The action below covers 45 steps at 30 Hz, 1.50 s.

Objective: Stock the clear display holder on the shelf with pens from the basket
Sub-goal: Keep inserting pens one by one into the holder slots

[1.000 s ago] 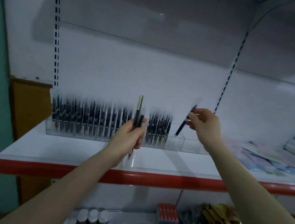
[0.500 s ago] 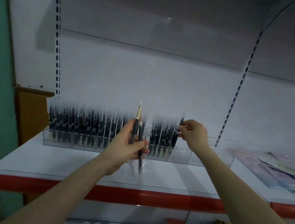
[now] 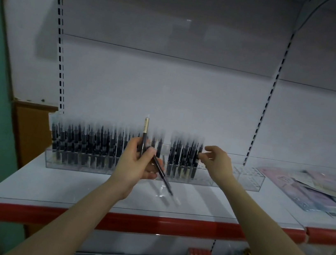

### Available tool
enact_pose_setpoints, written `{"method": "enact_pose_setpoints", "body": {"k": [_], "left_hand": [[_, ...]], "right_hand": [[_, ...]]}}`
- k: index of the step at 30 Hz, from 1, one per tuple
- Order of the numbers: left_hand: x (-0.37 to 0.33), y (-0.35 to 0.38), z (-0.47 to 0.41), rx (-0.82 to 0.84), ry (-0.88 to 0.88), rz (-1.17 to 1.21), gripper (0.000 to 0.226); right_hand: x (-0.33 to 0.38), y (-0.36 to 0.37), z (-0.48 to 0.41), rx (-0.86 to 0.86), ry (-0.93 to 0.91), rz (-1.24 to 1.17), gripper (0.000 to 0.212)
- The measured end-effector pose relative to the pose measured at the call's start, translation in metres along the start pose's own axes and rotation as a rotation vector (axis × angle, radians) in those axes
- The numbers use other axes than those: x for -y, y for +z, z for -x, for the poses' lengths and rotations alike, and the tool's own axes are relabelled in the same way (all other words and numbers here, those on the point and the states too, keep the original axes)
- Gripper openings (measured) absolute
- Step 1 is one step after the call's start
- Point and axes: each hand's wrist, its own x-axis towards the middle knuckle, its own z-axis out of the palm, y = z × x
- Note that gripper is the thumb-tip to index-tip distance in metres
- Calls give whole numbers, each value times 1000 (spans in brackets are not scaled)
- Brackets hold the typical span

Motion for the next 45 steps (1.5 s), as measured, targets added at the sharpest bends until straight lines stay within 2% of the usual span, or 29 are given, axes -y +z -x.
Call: {"method": "enact_pose_setpoints", "body": {"k": [3, 7, 10, 13, 17, 20, 22, 27, 30, 34, 45], "left_hand": [[-1, 4, -3, -133, -24, 197, 7], [0, 18, -3, -195, -1, 361, 11], [3, 32, 0, -181, 13, 373, 8], [6, 42, 4, -147, 0, 360, 11], [6, 49, 8, -73, -9, 282, 13], [9, 47, 11, -50, -14, 5, 7], [11, 43, 11, -48, 8, -87, 13], [11, 34, 5, -76, -17, -103, 24], [12, 35, -2, -48, 39, -188, 22], [15, 35, -7, 3, 109, -262, 17], [17, 31, -8, 27, 39, -227, 14]], "right_hand": [[-1, -7, 24, -84, 7, -139, 23], [9, -7, 66, 123, 132, -486, 7], [20, 0, 80, 232, 249, -858, 7], [28, 3, 82, 214, 336, -1155, 7], [29, 0, 76, 160, 385, -1359, 8], [24, -12, 65, 59, 379, -1353, 8], [19, -23, 55, -15, 358, -1287, 7], [7, -39, 21, -229, 245, -820, 20], [3, -39, 1, -286, 128, -585, 18], [2, -35, -20, -227, 4, -360, 23], [5, -27, -39, 8, -56, -221, 24]]}}
